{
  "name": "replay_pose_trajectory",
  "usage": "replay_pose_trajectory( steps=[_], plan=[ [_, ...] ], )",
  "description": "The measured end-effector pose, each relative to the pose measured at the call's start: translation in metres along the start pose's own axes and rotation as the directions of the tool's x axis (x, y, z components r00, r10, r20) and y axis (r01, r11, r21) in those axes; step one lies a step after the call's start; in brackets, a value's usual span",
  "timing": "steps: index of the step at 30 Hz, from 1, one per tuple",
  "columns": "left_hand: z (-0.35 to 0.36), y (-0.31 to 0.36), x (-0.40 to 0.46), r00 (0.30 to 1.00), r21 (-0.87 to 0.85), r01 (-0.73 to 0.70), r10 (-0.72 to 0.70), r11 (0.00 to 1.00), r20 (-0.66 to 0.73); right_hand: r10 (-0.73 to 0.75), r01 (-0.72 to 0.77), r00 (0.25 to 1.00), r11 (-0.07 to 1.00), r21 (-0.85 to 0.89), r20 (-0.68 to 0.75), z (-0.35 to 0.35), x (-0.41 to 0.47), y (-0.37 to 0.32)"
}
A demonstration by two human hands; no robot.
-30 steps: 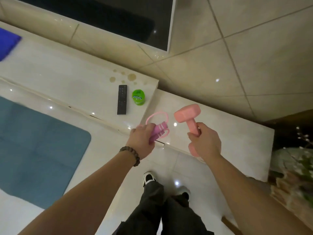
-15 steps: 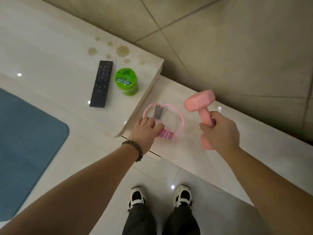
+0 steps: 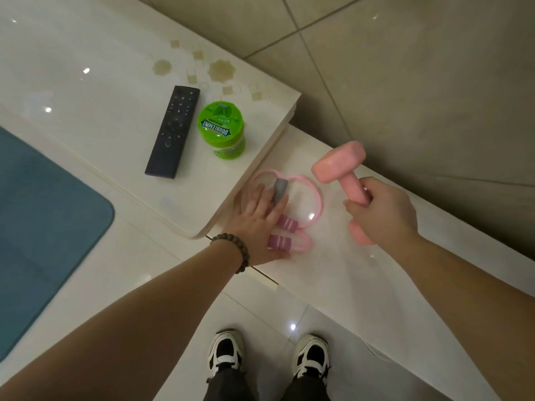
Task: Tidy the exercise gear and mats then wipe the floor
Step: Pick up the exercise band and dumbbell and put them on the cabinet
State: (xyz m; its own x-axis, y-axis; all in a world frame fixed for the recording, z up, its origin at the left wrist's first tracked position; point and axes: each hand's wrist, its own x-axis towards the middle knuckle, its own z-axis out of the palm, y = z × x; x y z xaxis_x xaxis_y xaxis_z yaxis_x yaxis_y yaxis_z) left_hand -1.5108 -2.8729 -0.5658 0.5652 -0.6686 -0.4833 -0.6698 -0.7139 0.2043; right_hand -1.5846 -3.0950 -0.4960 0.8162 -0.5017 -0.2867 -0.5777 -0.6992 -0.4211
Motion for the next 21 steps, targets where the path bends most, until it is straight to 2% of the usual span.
replay_pose_trajectory(
  steps=[3,5,7,9,12,15,17,19,21],
  plan=[
    [0.011,0.004,-0.004,0.995,0.067,0.008,-0.001,0.998,-0.095,-0.003,0.003,1.0,1.0,-0.026,0.018,0.002,0.013,0.001],
    [0.017,0.008,-0.009,0.993,0.098,-0.027,0.038,0.995,-0.108,-0.011,0.013,0.999,0.999,-0.036,0.036,0.002,0.02,0.001],
    [0.02,0.005,-0.011,0.992,0.079,-0.059,0.067,0.995,-0.107,-0.017,0.019,0.998,0.999,-0.041,0.052,0.003,0.026,0.0],
    [0.024,-0.002,-0.011,0.979,0.046,-0.107,0.114,0.993,-0.171,-0.033,0.036,0.998,0.998,-0.055,0.053,0.005,0.031,-0.001],
    [0.022,-0.013,-0.008,0.933,0.053,-0.201,0.208,0.978,-0.293,-0.055,0.06,0.996,0.995,-0.075,0.063,0.007,0.039,-0.003],
    [0.019,-0.021,-0.006,0.843,0.118,-0.314,0.334,0.942,-0.421,-0.097,0.105,0.993,0.989,-0.107,0.072,0.008,0.049,-0.006],
    [0.023,-0.028,-0.005,0.806,0.131,-0.361,0.379,0.923,-0.454,-0.135,0.145,0.988,0.979,-0.143,0.078,0.01,0.059,-0.011],
    [0.03,-0.036,-0.007,0.822,0.158,-0.353,0.386,0.922,-0.418,-0.159,0.178,0.981,0.966,-0.186,0.11,0.015,0.071,-0.017],
    [0.035,-0.039,-0.013,0.887,0.187,-0.323,0.365,0.928,-0.283,-0.173,0.206,0.973,0.95,-0.234,0.152,0.022,0.082,-0.023]
  ],
)
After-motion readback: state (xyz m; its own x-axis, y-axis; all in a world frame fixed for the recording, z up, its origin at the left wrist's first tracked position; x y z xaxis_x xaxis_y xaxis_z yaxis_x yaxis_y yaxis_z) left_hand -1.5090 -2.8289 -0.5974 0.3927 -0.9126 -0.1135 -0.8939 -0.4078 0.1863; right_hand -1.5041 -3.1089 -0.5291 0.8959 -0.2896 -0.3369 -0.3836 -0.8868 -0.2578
